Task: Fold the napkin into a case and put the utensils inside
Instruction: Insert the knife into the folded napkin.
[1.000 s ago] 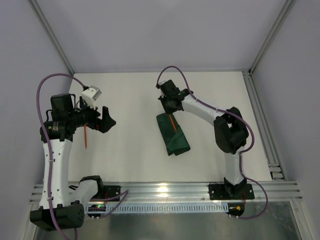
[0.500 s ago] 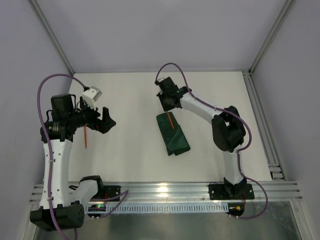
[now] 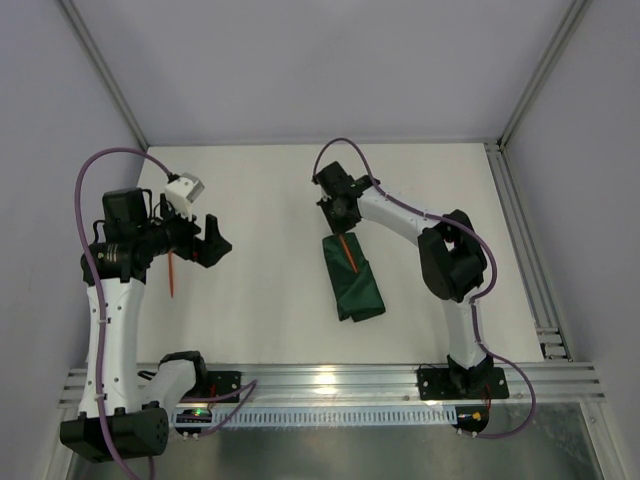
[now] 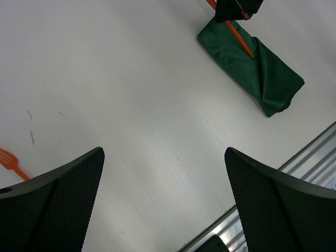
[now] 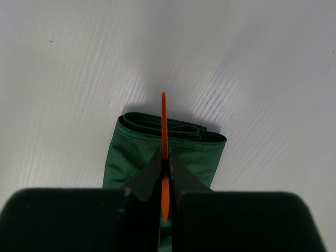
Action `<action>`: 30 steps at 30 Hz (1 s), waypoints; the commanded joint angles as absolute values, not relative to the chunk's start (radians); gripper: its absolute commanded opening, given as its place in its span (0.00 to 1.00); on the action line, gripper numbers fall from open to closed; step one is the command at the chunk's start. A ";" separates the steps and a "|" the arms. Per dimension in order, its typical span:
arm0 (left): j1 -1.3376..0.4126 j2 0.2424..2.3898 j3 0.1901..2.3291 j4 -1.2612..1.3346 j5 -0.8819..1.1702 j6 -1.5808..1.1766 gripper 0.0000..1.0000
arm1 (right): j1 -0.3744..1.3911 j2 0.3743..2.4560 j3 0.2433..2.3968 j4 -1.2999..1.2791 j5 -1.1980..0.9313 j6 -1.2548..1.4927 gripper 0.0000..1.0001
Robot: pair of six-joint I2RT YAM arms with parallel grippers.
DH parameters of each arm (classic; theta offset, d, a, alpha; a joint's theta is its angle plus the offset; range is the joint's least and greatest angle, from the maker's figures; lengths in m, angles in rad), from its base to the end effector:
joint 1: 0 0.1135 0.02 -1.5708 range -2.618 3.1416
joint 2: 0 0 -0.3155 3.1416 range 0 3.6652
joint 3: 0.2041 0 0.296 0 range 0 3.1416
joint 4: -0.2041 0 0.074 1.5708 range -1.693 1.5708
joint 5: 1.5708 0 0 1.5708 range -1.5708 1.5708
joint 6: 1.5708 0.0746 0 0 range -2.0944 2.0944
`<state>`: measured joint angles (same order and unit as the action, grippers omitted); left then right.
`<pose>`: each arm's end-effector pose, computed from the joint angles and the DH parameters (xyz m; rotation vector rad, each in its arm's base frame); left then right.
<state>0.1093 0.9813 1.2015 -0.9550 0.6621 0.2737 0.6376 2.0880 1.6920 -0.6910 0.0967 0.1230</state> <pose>0.2166 -0.0224 0.4085 0.5044 2.1188 -0.5445 0.4346 0.3130 0.2000 -0.6449 2.5753 0.1238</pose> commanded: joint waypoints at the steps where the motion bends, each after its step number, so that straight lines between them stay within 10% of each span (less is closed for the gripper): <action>1: 0.107 0.982 1.200 -0.939 0.663 0.290 0.98 | 0.641 2.049 1.694 -0.770 0.075 0.121 0.04; 7: 0.107 0.995 1.187 -0.913 0.667 0.281 0.93 | 0.641 2.008 1.622 -0.764 0.092 0.130 0.04; 12: -0.093 1.171 1.210 -0.824 0.530 0.200 0.56 | 0.641 1.961 1.543 -0.697 0.089 0.161 0.04; 17: -0.394 1.360 1.252 -0.684 0.376 0.163 0.76 | 0.637 1.899 1.450 -0.623 0.129 0.189 0.04; 30: -0.592 1.931 1.348 -0.224 0.454 -0.052 0.79 | 0.580 1.807 1.281 -0.470 0.055 0.268 0.04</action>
